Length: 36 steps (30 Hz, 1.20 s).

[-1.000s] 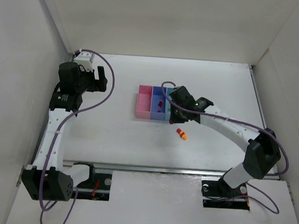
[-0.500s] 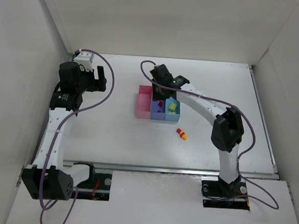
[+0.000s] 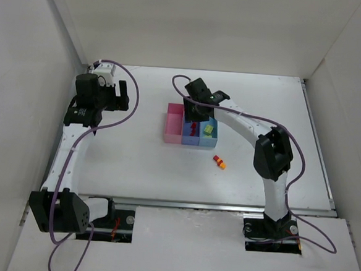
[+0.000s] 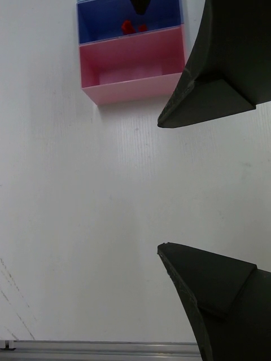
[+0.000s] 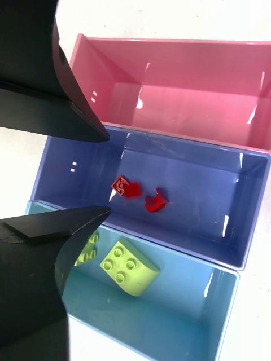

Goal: Sort the legos into containers by color

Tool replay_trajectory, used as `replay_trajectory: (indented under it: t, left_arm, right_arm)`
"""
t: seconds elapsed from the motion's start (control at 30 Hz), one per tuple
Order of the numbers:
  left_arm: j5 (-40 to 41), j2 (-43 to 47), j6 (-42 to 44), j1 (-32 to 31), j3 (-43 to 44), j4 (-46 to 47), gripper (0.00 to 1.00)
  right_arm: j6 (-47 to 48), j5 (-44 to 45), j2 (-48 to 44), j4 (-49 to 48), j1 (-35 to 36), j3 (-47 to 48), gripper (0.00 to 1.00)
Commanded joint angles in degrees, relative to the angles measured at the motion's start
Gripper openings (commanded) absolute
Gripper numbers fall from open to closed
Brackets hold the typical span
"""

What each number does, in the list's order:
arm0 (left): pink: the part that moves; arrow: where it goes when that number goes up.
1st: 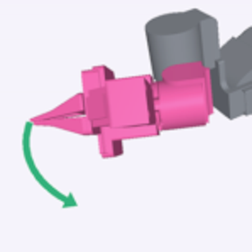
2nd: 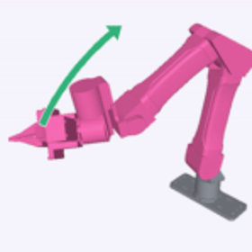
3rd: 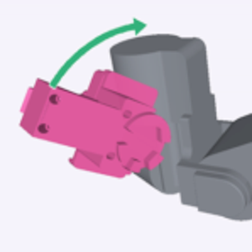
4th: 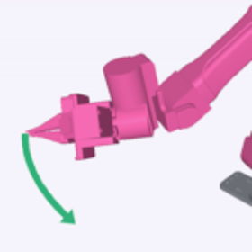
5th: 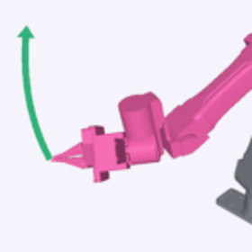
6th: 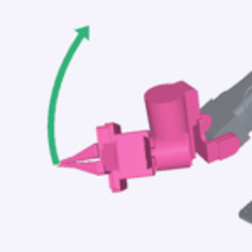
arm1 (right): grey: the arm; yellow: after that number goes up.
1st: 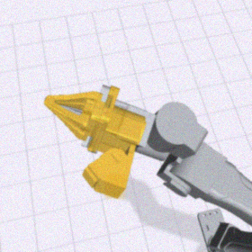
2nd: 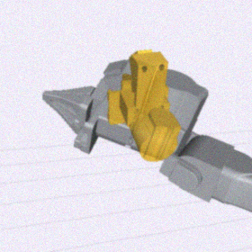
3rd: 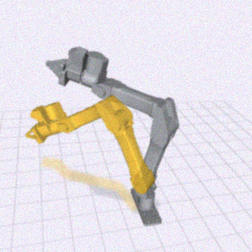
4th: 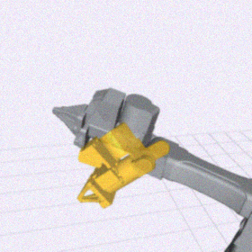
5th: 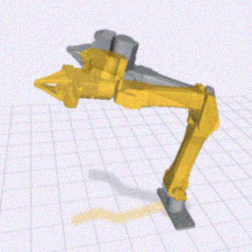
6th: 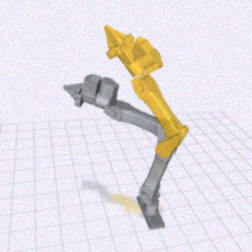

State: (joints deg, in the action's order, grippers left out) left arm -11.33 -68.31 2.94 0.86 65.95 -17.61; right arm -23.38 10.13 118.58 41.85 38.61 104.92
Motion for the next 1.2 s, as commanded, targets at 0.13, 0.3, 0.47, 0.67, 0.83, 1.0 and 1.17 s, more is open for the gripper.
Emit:
replay_trajectory:
  t: [0.13,0.3,0.47,0.67,0.83,1.0,1.17]
  left_arm:
    - [0.3,0.4,0.4,0.4,1.0,1.8,0.81]
    - [0.8,1.4,0.9,0.4,1.0,1.8,0.81]
    - [1.3,2.0,0.9,0.4,1.0,1.8,0.81]
    - [-0.4,2.6,0.9,0.4,1.0,1.8,0.82]
    - [-0.9,2.6,0.4,0.4,1.0,1.8,0.82]
    - [-0.9,3.7,0.4,0.4,1.0,1.8,0.82]
    - [-0.9,4.9,0.4,0.4,1.0,1.8,0.82]
  right_arm:
    - [1.7,-0.5,-3.0,-1.1,0.2,0.8,0.56]
    - [3.1,0.3,-8.3,3.2,0.2,0.8,0.56]
    - [6.9,1.6,-24.1,3.9,0.2,-14.3,0.64]
    - [7.7,-5.1,-28.5,7.6,-4.3,-28.2,0.71]
    - [5.3,-4.5,-28.7,5.1,-4.3,-34.6,0.71]
    - [3.1,-2.3,-26.0,5.1,-4.3,-37.2,0.70]
    - [3.1,-3.7,-24.6,1.3,-4.3,-40.3,0.68]
